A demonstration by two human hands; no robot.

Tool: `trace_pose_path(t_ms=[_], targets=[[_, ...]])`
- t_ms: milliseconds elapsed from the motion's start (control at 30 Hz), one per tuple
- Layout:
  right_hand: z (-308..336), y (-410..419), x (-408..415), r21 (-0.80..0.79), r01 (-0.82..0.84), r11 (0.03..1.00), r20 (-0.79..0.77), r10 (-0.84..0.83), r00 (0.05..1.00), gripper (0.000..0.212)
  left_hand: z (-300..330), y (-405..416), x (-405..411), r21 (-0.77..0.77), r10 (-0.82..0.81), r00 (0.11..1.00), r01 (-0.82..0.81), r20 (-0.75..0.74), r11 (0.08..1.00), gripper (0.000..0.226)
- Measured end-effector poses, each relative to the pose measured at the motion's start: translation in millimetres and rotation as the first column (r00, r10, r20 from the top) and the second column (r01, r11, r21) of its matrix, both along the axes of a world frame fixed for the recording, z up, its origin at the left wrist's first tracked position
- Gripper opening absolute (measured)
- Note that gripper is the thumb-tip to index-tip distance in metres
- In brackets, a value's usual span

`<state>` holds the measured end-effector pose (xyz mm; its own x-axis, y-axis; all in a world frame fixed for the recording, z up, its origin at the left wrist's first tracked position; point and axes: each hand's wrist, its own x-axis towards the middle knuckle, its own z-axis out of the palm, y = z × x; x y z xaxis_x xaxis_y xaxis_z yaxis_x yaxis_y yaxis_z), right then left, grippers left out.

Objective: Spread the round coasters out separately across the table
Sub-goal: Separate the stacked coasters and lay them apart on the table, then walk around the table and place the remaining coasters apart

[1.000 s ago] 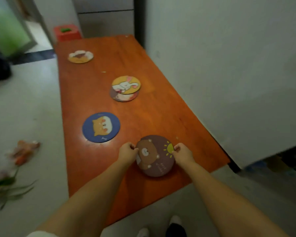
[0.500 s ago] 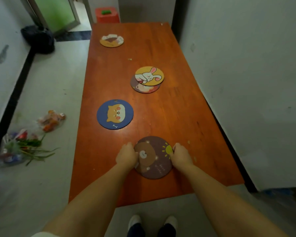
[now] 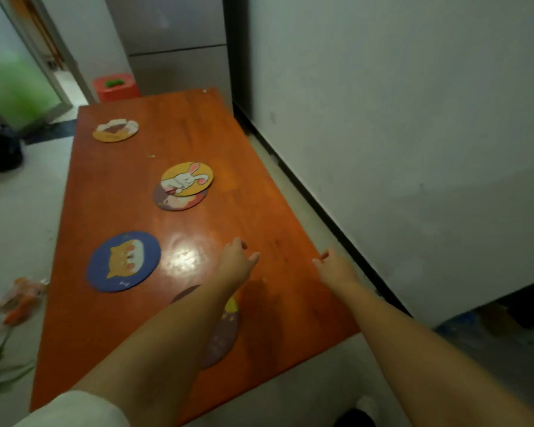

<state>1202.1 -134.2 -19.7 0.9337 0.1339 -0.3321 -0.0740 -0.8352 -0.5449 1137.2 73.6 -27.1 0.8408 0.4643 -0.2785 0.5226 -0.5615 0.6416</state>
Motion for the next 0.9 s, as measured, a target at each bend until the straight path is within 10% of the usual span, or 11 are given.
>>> trace_pose_path(t_ms=[467,900], targets=[[45.5,-247.9,198.7,-0.027,-0.004,1.0,0.073,0.006,0.997,0.026,12.6,-268.8,195.1,-0.148,0.088,0.996,-0.083,0.029,0.986,0.047],[40.4,-162.4,332.9,-0.008,-0.275,0.962,0.085,0.274,0.958,0.025,2.2,-184.9,294.8,-0.114,0.356,0.933,-0.348,0.057,0.93,0.047]])
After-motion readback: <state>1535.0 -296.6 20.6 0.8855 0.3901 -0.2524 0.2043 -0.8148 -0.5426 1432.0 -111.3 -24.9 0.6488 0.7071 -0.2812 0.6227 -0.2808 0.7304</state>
